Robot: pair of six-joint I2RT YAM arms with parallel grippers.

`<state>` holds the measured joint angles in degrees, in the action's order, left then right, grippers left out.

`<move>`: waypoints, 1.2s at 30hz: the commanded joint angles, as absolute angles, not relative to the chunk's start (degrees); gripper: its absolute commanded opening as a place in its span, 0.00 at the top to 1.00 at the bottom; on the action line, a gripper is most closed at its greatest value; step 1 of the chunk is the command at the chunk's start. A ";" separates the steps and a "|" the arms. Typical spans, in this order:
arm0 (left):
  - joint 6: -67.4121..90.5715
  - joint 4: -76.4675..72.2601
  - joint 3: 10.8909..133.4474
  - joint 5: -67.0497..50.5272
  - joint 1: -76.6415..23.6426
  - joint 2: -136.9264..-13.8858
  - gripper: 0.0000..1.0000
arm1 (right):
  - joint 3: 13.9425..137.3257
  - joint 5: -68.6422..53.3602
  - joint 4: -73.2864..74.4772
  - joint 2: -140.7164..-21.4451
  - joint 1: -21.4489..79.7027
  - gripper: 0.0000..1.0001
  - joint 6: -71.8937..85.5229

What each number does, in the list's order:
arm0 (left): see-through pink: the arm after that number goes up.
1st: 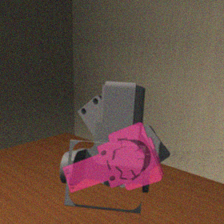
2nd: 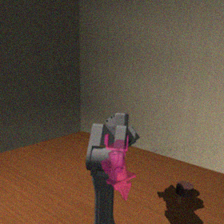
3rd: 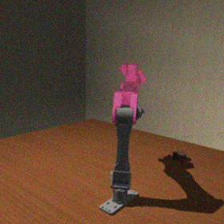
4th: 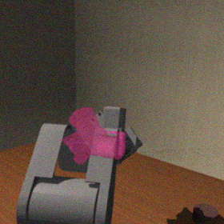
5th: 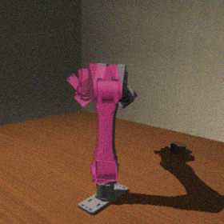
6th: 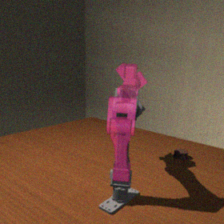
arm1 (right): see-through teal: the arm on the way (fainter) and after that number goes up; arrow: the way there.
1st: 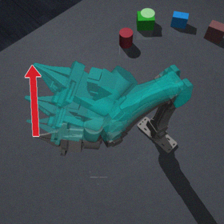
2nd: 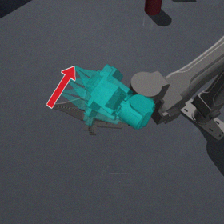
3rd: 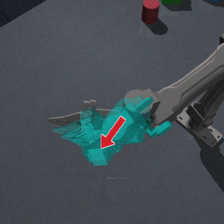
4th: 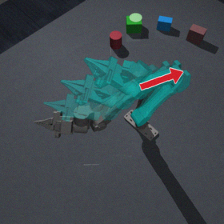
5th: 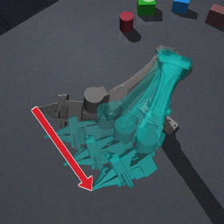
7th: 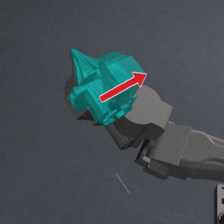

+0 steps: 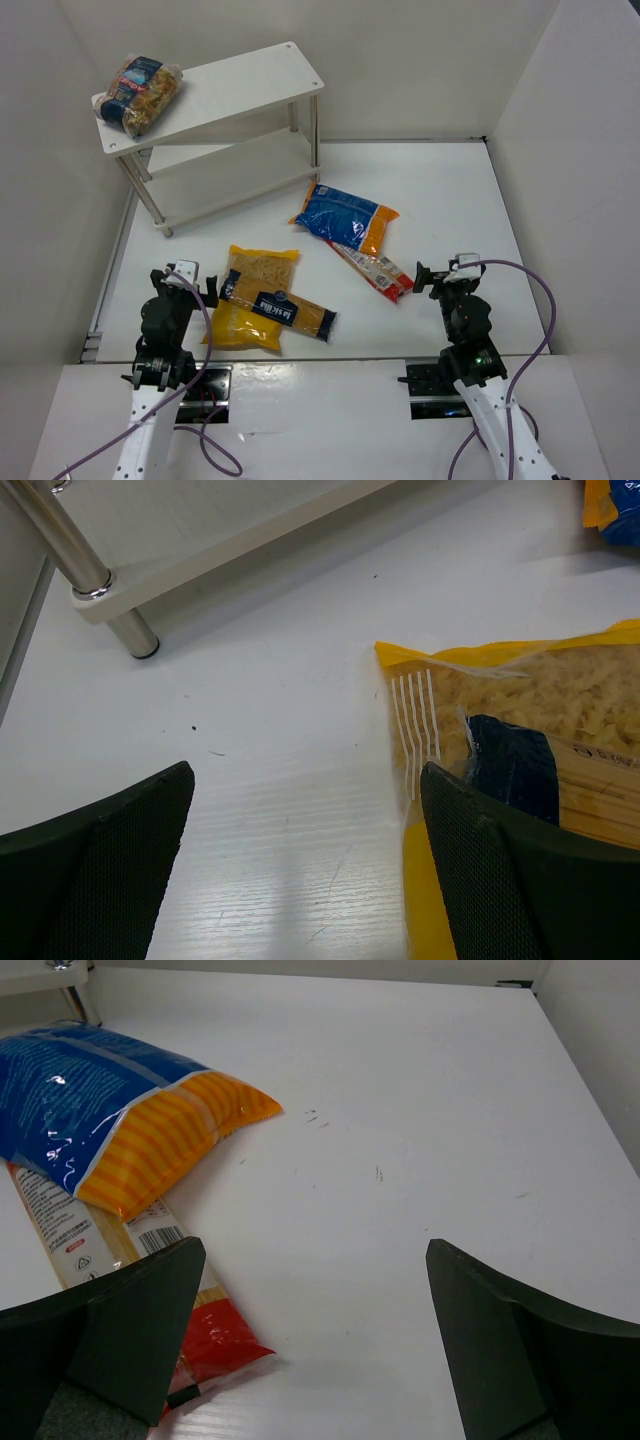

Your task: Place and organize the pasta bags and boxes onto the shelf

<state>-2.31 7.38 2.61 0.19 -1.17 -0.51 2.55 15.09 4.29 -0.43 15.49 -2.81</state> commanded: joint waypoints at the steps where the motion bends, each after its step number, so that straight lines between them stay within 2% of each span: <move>1: -0.88 5.54 0.70 0.70 -1.41 6.68 0.01 | 0.00 15.21 3.52 4.48 15.12 0.00 -2.90; 4: -0.88 5.02 0.70 0.70 -1.41 6.68 0.01 | 0.00 14.16 2.99 4.48 15.12 0.00 -3.60; 6: -5.86 5.53 1.92 -6.29 -1.41 6.68 0.01 | 0.62 12.14 2.99 4.48 15.12 0.00 -5.71; 8: -17.68 7.20 3.33 -16.03 -1.41 6.68 0.01 | 2.89 11.51 2.99 4.48 15.12 0.00 -5.71; 12: -21.78 9.84 9.56 -20.89 -1.41 6.68 0.01 | 6.15 12.13 0.62 4.48 15.12 0.00 -4.31; 14: -16.32 6.45 13.87 -19.53 -1.41 6.68 0.01 | 7.99 12.13 -1.04 4.48 15.12 0.00 -6.57; 16: -10.40 1.70 17.38 -11.98 -1.41 6.68 0.01 | 10.19 12.91 -2.28 4.48 15.12 0.00 -7.73; 20: -14.57 1.05 23.63 -11.26 -1.41 4.23 0.01 | 15.10 12.22 -6.94 4.48 15.64 0.00 -13.86; 24: -16.96 3.24 32.83 -4.34 -1.41 -6.81 0.01 | 23.52 11.51 -4.51 0.89 15.64 0.00 -16.43; 26: -16.96 6.49 37.68 -0.11 -1.41 -12.45 0.01 | 27.49 16.06 -0.81 -6.01 15.64 0.00 -14.87; 30: -12.84 24.10 57.59 8.06 -1.41 -31.05 0.01 | 39.79 18.11 14.81 -18.51 15.64 0.00 -8.64; 36: -14.77 45.66 74.69 13.88 -1.41 -51.31 0.01 | 56.76 16.96 28.71 -27.92 15.12 0.00 2.95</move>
<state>-14.70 29.74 70.46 8.60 -1.28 -46.28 49.82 16.29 18.35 -24.53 15.49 -5.08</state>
